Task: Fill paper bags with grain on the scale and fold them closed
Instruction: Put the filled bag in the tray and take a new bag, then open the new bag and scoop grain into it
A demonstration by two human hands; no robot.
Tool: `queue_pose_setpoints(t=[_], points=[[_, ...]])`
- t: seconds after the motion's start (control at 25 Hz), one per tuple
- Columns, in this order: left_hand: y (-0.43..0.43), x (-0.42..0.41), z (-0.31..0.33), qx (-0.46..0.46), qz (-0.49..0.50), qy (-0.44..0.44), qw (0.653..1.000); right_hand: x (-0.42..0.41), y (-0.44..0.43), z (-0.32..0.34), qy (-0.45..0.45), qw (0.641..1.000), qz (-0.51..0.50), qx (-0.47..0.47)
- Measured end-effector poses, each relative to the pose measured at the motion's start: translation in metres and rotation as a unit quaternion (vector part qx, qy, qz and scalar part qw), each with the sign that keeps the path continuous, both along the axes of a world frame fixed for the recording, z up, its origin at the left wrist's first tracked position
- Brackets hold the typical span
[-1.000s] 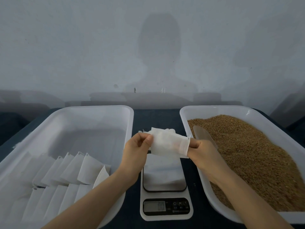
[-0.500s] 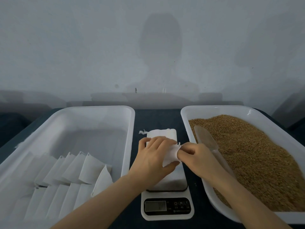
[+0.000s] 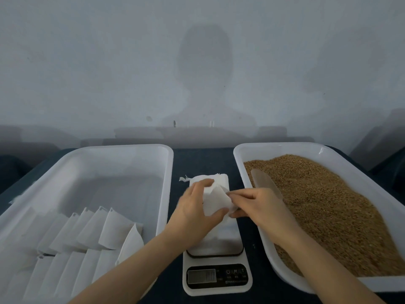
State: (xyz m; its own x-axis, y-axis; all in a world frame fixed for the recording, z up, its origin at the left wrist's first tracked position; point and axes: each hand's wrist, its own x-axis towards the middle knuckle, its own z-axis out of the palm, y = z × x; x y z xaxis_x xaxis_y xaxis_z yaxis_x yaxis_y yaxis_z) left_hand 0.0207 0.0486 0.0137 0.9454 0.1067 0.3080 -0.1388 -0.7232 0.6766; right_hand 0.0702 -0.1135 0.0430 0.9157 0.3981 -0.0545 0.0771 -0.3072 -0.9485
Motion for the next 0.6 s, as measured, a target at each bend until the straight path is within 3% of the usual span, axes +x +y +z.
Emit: queue_pose_setpoints(t=[0.08,0.16,0.28,0.44,0.6], points=[[-0.002,-0.003,0.001,0.08,0.017,-0.098,0.992,-0.001,0.004,0.0,-0.011,1.0,-0.016,0.002],[-0.006,-0.004,0.002,0.168,0.044,-0.139,0.975,-0.004,0.007,-0.001,-0.015,1.0,-0.01,0.017],[-0.006,-0.002,0.003,0.245,0.079,-0.127,0.958,-0.009,0.012,-0.004,-0.001,0.999,0.015,0.041],[0.001,0.001,0.001,0.219,0.085,-0.09,0.968,-0.009,0.007,0.0,0.035,0.994,0.012,0.103],[0.0,-0.001,-0.005,0.254,0.008,-0.086,0.963,-0.012,0.002,0.002,-0.098,0.994,0.03,-0.044]])
